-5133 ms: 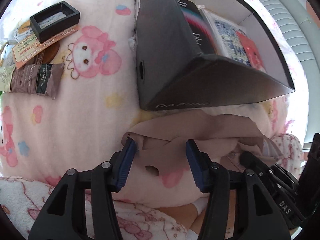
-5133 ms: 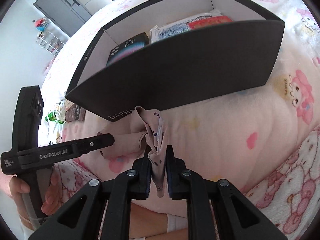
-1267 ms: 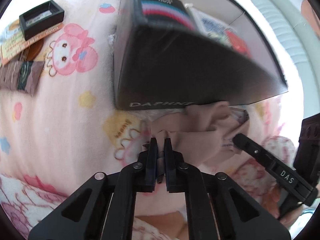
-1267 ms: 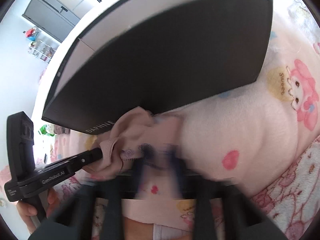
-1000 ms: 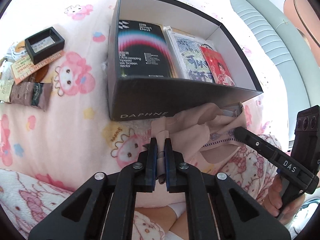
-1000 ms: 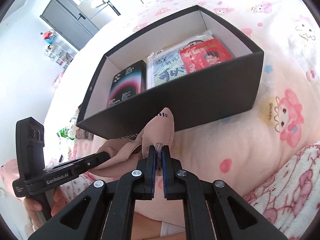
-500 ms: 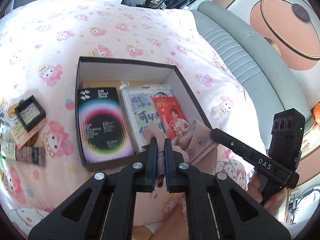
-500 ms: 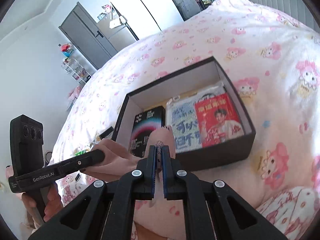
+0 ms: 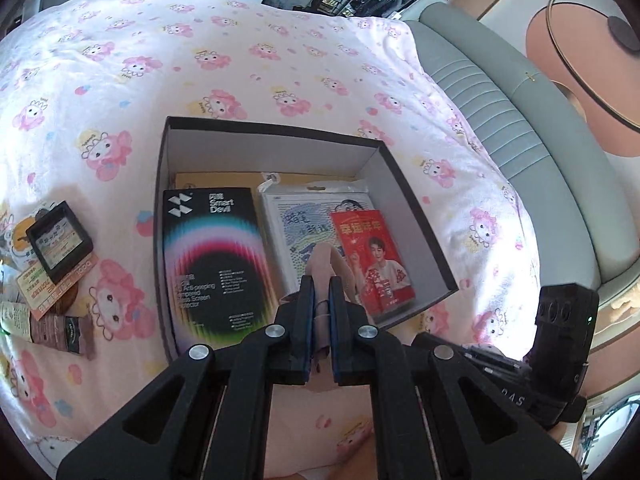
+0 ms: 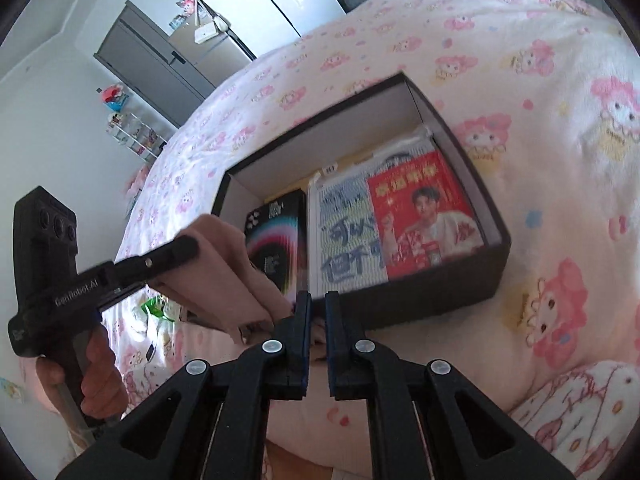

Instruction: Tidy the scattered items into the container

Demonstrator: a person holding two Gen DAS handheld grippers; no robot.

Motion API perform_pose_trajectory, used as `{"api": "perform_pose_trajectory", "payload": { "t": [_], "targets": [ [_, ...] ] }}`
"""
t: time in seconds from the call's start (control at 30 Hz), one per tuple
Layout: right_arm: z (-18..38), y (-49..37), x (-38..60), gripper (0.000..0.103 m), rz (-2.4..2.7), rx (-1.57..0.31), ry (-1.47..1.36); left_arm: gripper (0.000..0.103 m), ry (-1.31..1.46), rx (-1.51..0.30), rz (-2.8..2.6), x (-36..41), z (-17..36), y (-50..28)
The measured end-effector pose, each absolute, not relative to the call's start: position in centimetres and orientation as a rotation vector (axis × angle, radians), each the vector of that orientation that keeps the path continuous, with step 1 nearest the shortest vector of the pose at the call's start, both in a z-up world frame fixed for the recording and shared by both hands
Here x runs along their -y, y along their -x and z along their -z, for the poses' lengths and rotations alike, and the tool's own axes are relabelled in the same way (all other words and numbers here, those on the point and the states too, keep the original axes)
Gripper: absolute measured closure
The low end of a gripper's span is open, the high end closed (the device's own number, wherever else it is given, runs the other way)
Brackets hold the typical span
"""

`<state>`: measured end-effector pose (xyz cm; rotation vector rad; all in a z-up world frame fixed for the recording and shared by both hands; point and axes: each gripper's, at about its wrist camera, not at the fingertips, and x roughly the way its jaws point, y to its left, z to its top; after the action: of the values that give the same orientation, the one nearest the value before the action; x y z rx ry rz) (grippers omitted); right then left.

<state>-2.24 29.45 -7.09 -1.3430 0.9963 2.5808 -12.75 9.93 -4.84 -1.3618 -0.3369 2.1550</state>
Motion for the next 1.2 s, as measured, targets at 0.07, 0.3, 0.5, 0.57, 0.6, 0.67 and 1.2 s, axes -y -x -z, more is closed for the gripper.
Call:
{"api": "perform_pose_trajectory", "payload": {
  "t": [0.07,0.3,0.5,0.57,0.6,0.67,1.2],
  "targets": [
    [9.2,2.0,-28.7,0.096,-2.536,-1.075,1.436,0.098,1.389,0.394,-2.164,-8.4,6.0,11.9],
    [13.7,3.5,-25.8,0.05,-2.398,-1.078,1.598,0.098,1.446,0.512,-2.166,-4.1,8.5,10.4],
    [15.7,5.4,-24.3,0.038,-2.364,-1.084,1.49,0.098,1.407,0.514,-2.173,-3.8,7.8,10.3],
    [16.8,5.7,-24.5,0.05,-2.346,-1.179,1.487,0.098,1.408,0.512,-2.167,-3.8,8.0,10.2],
    [16.9,5.6,-24.5,0.065,-2.362,-1.222,1.484,0.098,1.41,0.515,-2.161,-3.8,8.1,10.0],
    [15.7,5.3,-23.6,0.095,-2.433,-1.158,1.503,0.098,1.406,0.525,-2.143,-3.8,7.9,9.5],
    [1.7,4.8,-27.9,0.099,-2.741,-0.812,1.044,0.098,1.194,0.39,-2.105,-9.9,1.2,12.5]
  ]
}}
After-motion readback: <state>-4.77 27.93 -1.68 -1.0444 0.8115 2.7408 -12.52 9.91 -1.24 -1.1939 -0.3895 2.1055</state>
